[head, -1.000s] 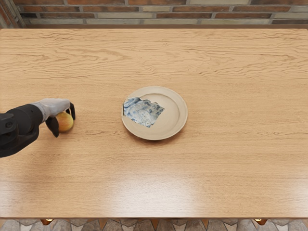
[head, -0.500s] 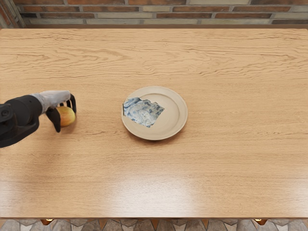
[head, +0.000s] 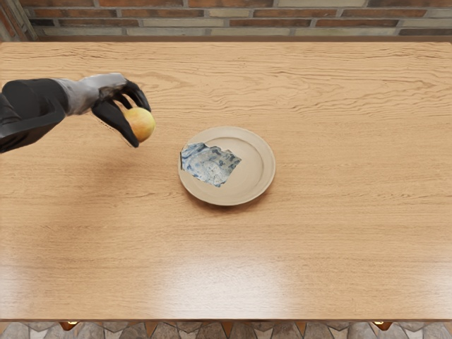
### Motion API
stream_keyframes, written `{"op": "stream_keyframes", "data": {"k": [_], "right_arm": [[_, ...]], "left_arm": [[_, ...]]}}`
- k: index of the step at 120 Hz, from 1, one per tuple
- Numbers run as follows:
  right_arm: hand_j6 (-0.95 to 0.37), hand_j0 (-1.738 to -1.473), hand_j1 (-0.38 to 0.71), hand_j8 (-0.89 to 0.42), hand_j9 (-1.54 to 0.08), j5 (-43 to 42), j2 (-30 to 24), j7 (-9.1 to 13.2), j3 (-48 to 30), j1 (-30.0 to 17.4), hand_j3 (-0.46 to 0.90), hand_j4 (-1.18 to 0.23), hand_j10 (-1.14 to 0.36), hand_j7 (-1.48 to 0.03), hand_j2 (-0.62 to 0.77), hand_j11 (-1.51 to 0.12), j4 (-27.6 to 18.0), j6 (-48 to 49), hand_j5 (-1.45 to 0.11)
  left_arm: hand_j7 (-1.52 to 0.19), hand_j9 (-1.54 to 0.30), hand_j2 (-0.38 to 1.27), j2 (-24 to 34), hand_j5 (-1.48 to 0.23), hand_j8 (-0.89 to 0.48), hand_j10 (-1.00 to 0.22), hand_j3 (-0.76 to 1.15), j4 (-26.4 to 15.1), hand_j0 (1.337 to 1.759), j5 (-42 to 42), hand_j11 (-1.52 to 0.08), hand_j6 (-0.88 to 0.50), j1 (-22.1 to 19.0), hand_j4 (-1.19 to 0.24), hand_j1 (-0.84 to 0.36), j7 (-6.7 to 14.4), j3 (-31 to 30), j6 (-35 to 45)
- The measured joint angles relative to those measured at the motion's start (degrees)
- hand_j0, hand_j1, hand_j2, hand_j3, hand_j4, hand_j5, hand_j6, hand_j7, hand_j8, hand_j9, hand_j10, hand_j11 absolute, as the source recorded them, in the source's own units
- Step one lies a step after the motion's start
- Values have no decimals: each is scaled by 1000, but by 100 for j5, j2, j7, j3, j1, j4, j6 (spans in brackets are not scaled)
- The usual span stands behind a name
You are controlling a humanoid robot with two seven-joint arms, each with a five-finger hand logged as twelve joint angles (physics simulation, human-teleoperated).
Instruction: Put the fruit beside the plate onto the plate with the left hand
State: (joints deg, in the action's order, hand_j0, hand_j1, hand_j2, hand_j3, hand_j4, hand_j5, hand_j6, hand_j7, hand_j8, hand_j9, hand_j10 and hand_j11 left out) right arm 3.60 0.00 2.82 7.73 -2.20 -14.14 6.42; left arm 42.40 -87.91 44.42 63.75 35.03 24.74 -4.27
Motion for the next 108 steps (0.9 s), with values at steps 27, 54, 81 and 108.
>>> {"op": "stream_keyframes", "data": {"k": [27, 54, 81, 108], "right_arm": [[-12, -1658, -334, -12, -17, 0, 0, 0, 0, 0, 0, -13, -12, -17, -3, -17, 6, 0, -17], [-12, -1658, -334, -12, -16, 0, 0, 0, 5, 0, 0, -12, -12, -16, -3, -16, 8, 0, -16], [-13, -1658, -333, -13, -17, 0, 0, 0, 8, 0, 0, -13, -13, -17, -3, -17, 8, 0, -17], [-12, -1658, -334, -12, -16, 0, 0, 0, 9, 0, 0, -12, -12, -16, -3, -16, 8, 0, -16]], "left_arm": [[-941, -940, 593, -494, -1012, -375, -539, 0, 24, 1654, -1180, -948, -339, -9, -627, -287, -1, 567, -225], [-960, -930, 729, -1366, -1007, -382, -527, 0, 436, 1657, -1353, -942, -362, 14, -665, -358, -2, 881, -300], [-958, -936, 708, -1536, -984, -389, -515, 0, 854, 1656, -698, -948, -441, 167, -699, -346, -1, 435, -327], [-902, -876, 718, -1757, -921, -367, -484, 0, 1173, 1656, -559, -880, -463, 93, -654, -367, 0, 118, -325]]}}
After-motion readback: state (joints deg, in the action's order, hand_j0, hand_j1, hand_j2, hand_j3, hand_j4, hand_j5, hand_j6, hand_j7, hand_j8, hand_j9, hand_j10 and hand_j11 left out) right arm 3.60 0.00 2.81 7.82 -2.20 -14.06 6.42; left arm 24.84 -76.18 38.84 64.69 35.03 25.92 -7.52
